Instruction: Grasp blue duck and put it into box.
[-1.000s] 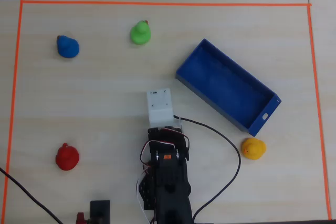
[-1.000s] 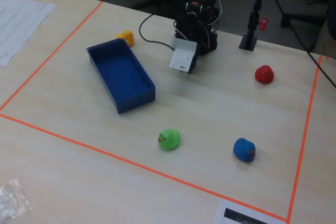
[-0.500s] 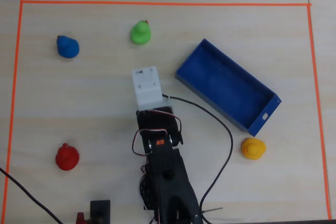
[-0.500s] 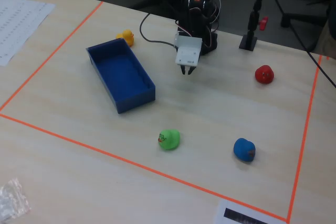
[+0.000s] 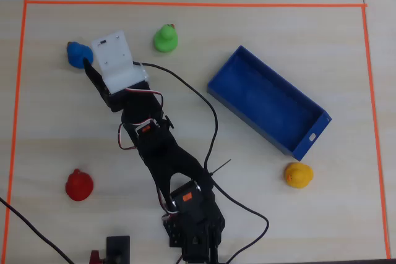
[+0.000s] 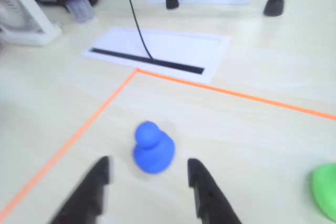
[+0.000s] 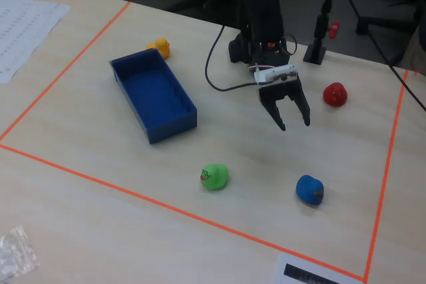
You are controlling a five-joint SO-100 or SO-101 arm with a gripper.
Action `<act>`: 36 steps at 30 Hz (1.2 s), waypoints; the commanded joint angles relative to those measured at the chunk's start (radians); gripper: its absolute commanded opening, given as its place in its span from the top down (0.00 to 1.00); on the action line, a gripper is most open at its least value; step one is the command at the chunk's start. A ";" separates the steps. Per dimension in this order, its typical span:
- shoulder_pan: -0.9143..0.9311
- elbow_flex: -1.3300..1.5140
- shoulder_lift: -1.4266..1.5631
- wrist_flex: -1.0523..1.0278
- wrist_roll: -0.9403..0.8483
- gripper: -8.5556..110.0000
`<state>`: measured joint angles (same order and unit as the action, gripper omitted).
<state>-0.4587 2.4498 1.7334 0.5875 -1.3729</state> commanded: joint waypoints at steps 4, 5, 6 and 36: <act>-0.006 -0.219 -0.230 -0.049 -0.098 0.61; -0.005 -0.247 -0.256 -0.066 -0.098 0.59; -0.005 -0.268 -0.281 -0.074 -0.098 0.57; 0.006 -0.885 -0.865 -0.216 -0.037 0.50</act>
<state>-0.4525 1.6245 0.8652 0.3758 -1.4067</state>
